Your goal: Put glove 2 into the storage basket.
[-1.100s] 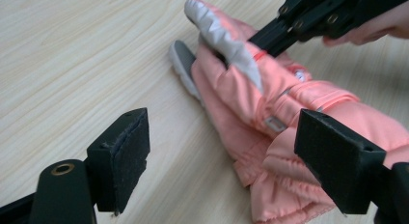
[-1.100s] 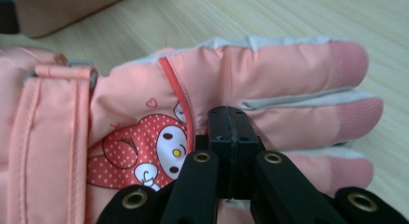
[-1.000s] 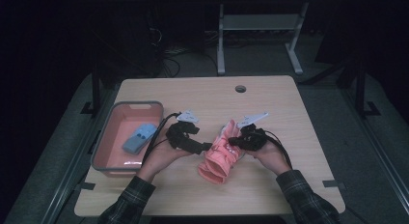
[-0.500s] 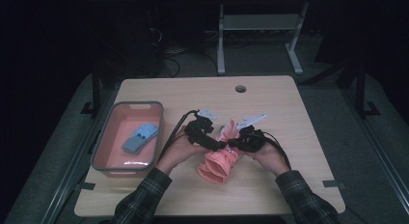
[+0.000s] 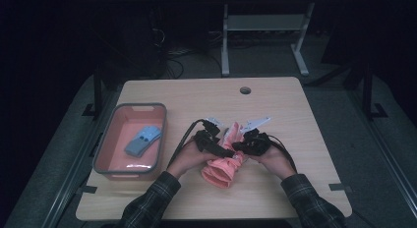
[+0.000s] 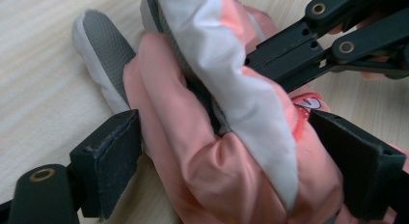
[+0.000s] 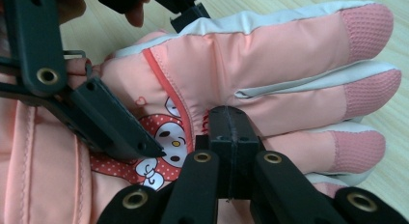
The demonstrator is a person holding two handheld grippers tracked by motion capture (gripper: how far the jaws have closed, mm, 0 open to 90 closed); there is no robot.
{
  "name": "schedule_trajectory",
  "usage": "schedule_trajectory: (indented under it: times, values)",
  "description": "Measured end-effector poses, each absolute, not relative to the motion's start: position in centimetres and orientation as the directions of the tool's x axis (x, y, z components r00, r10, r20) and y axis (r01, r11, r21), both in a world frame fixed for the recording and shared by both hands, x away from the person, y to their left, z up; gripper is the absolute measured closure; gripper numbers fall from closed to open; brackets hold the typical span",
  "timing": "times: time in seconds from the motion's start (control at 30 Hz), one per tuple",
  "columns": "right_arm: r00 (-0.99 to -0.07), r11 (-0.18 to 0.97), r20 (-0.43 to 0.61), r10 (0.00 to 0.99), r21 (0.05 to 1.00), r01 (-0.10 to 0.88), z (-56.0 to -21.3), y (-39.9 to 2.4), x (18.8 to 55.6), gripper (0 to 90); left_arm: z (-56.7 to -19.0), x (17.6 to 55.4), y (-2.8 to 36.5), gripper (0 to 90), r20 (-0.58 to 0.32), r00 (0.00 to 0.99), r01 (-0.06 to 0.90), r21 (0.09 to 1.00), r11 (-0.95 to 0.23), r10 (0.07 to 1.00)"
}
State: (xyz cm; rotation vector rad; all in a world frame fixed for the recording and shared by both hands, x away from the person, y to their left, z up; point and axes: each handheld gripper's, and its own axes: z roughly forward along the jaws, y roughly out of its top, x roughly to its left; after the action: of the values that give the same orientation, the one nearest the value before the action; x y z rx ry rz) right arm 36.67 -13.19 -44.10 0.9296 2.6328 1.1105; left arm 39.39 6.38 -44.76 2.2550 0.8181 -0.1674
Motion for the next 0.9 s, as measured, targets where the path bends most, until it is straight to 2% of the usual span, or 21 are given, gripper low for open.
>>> schedule_trajectory:
  times: [0.17, 0.6, 0.77, 0.9]
  values:
    - [-0.804, 0.539, 0.105, 0.585, 0.691, 0.482, -44.2, -13.3, 36.6, 90.0, -45.4, 39.7, 6.5, 12.2, -0.404, 0.763, 0.643, 0.555, -0.527, 0.504]
    - [-0.813, 0.541, 0.103, 0.573, 0.698, 0.469, -44.3, -13.4, 36.5, 90.0, -46.0, 40.0, 6.6, 12.3, -0.48, 0.726, 0.688, 0.522, -0.505, 0.493]
    - [-0.812, 0.536, 0.111, 0.573, 0.699, 0.474, -44.3, -13.4, 36.5, 90.0, -45.9, 40.1, 6.5, 17.1, -0.505, 0.708, 0.706, 0.496, -0.505, 0.494]
    - [-0.817, 0.537, 0.116, 0.565, 0.7, 0.471, -44.5, -13.4, 36.5, 90.0, -45.6, 40.1, 6.2, 26.9, -0.511, 0.69, 0.723, 0.456, -0.519, 0.512]
